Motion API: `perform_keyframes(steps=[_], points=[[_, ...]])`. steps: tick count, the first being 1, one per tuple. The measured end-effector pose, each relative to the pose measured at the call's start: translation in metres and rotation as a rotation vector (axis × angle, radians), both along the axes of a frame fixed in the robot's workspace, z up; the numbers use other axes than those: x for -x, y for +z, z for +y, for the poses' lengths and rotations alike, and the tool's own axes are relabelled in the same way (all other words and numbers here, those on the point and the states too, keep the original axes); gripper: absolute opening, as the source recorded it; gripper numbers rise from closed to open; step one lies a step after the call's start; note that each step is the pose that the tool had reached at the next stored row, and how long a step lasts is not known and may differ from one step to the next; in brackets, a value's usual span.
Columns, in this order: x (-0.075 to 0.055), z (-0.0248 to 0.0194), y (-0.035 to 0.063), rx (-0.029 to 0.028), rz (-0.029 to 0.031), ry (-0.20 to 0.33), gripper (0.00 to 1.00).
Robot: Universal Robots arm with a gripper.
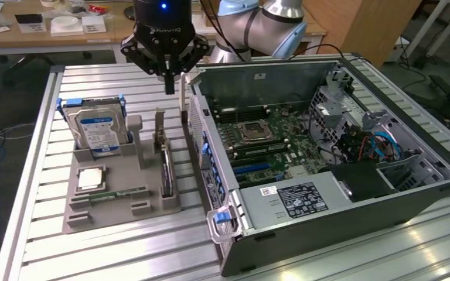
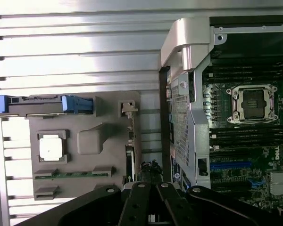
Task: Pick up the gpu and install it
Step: 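Reach for the gpu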
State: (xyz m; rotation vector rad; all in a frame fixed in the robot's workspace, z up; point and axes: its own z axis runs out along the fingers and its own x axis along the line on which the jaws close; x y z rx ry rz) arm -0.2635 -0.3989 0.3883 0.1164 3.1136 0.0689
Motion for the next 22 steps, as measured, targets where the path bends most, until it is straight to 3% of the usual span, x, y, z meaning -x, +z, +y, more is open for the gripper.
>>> perform_keyframes(steps=[12,22], points=[[0.0025,0.0000,0.0000,0.0000,0.0000,0.000,0.11],[0.0035,-0.0036,-0.0001,0.0000,0.0000,0.000,0.11]])
